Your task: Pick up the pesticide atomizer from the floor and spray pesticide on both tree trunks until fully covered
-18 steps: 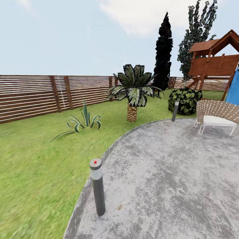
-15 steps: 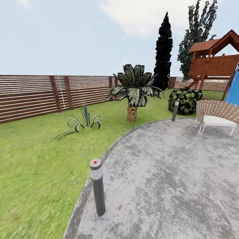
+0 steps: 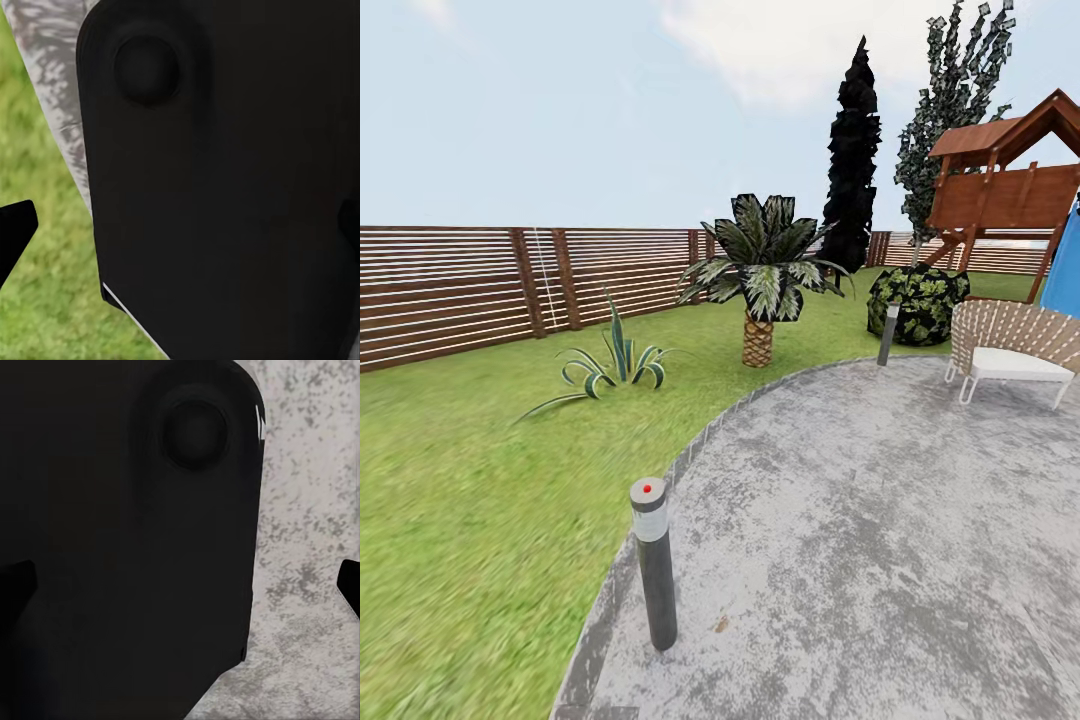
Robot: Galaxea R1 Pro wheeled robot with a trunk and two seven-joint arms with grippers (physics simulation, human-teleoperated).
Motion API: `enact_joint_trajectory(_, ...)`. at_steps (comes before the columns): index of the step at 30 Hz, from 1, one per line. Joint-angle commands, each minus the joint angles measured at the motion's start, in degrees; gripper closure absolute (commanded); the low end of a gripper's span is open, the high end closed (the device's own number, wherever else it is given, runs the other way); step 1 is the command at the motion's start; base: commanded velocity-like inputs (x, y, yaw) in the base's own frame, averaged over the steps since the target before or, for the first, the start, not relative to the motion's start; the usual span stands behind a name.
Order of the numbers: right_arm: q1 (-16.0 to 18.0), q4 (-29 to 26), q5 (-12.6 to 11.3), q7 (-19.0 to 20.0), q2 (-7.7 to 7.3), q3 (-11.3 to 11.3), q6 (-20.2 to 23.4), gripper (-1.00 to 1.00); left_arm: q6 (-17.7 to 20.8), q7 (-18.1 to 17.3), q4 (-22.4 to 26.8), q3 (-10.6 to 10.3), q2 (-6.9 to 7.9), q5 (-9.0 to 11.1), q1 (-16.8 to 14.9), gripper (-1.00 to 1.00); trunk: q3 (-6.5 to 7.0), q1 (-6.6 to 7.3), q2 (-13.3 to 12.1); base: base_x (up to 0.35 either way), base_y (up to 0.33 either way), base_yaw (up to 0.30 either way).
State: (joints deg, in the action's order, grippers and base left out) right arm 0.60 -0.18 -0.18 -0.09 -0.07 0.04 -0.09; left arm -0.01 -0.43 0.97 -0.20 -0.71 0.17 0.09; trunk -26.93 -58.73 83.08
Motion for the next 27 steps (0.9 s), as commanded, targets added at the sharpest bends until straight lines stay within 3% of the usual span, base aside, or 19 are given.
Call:
enact_joint_trajectory(1,0.0,0.0,0.0,0.0,0.0,0.0,0.0,-1.0,0.0,0.0,0.0,0.0,0.0,0.0,0.0,-1.0,0.0,0.0,0.0,0.0,0.0,0.0)
enact_joint_trajectory(7,0.01,0.49,-0.2,0.09,0.12,0.03,-0.76,-1.0,0.13,-0.08,1.61,-0.11,-1.62,0.01,1.63,-1.0,0.0,0.0,0.0,0.0,0.0,0.0)
enact_joint_trajectory(8,0.01,0.54,-0.25,0.1,0.15,0.03,-1.07,-1.0,-0.74,-0.1,6.45,-0.02,-2.29,0.01,6.64,-1.0,0.0,0.0,0.0,0.0,0.0,0.0)
enact_joint_trajectory(11,0.01,-0.06,-0.24,0.09,0.1,-0.02,-1.35,-1.0,-3.87,-0.13,7.66,-0.05,-2.31,0.01,6.84,-1.0,0.0,0.0,0.0,0.0,0.0,0.0)
enact_joint_trajectory(12,0.08,-6.75,-0.19,0.02,-1.32,-0.04,-2.56,-1.0,-5.18,-0.41,18.13,-0.06,-2.15,0.01,6.92,-1.0,0.0,0.0,0.0,0.0,0.0,0.0)
enact_joint_trajectory(13,0.17,-8.47,-0.18,0.0,-1.64,-0.06,-2.49,-1.0,-4.5,-0.44,20.46,-0.06,-2.07,0.01,6.93,-1.0,0.0,0.0,0.0,0.0,0.0,0.0)
enact_joint_trajectory(14,0.6,-14.74,-0.18,-0.3,-2.64,-0.09,-0.9,-1.0,0.27,-0.45,28.82,-0.06,-1.47,0.21,6.93,-1.0,0.0,0.0,0.0,0.0,0.0,0.0)
enact_joint_trajectory(16,1.41,-19.06,-0.16,-1.03,-3.13,-0.11,2.04,-1.0,5.21,-0.33,35.01,-0.06,-1.0,0.52,6.94,-1.0,0.0,0.0,0.0,0.0,0.0,0.0)
enact_joint_trajectory(18,4.91,-24.48,-0.11,-3.7,-3.71,-0.15,9.93,-1.0,13.72,-0.19,43.84,-0.01,-0.41,1.0,6.49,-1.0,0.0,0.0,0.0,0.0,0.0,0.0)
enact_joint_trajectory(20,7.06,-25.07,-0.1,-5.05,-3.87,-0.18,12.32,-1.0,15.95,-0.13,45.04,0.0,-0.26,1.12,5.11,-1.0,0.0,0.0,0.0,0.0,0.0,0.0)
enact_joint_trajectory(22,9.51,-23.33,-0.13,-6.36,-4.25,-0.2,13.5,-1.0,16.78,-0.05,40.62,0.01,-0.13,1.24,1.62,-1.0,0.0,0.0,0.0,0.0,0.0,0.0)
enact_joint_trajectory(24,10.79,-21.05,-0.15,-6.98,-4.63,-0.16,11.26,-1.0,12.22,-0.03,32.6,0.02,-0.06,1.35,-1.54,-1.0,0.0,0.0,0.0,0.0,0.0,0.0)
enact_joint_trajectory(26,11.55,-18.33,-0.04,-7.22,-4.86,-0.01,4.81,-1.0,0.68,-0.11,26.28,0.07,-0.02,1.45,-3.67,-1.0,0.0,0.0,0.0,0.0,0.0,0.0)
enact_joint_trajectory(27,11.65,-17.44,-0.01,-7.22,-4.89,0.02,3.32,-1.0,-1.25,-0.13,25.35,0.08,-0.02,1.44,-3.95,-1.0,0.0,0.0,0.0,0.0,0.0,0.0)
